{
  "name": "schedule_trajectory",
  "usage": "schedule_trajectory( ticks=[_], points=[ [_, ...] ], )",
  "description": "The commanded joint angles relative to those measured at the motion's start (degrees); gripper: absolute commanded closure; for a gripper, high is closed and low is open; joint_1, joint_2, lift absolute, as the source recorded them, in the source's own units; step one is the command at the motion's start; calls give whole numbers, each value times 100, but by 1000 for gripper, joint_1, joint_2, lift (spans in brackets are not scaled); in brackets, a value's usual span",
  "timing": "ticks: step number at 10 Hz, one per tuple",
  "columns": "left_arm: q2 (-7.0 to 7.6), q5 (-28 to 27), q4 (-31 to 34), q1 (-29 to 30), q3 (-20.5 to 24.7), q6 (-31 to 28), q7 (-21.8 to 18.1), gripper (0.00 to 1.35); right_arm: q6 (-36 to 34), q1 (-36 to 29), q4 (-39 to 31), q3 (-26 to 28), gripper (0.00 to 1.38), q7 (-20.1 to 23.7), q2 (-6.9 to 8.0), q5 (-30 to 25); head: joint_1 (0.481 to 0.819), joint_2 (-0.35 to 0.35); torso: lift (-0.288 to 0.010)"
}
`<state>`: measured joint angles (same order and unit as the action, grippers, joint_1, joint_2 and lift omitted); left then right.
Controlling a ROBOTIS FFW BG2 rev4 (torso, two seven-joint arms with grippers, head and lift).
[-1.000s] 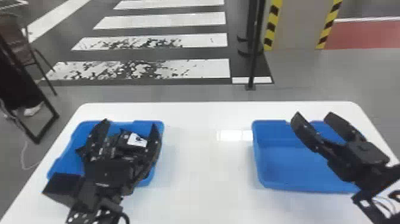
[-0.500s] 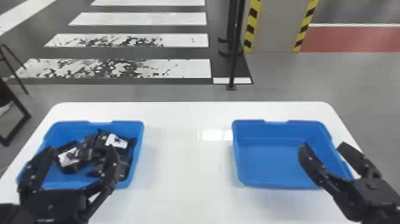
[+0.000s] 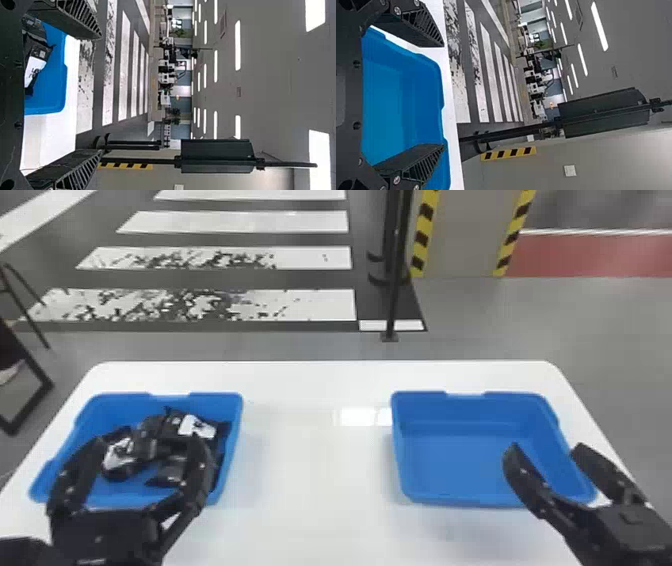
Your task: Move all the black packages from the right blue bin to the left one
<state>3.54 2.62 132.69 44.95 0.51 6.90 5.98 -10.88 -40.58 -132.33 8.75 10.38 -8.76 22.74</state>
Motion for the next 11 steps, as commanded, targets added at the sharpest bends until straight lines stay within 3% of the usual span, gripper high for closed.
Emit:
schedule_trajectory(
  ticks=[1, 11],
  points=[
    [50, 69, -1, -23, -85, -71, 0, -2, -22, -6, -21, -6, 139, 8, -3, 0, 695, 12, -132],
    [77, 161, -100, -79, -131, 126, -79, -2, -64, 8, -7, -40, 139, -1, -29, 22, 695, -2, -132]
  ],
)
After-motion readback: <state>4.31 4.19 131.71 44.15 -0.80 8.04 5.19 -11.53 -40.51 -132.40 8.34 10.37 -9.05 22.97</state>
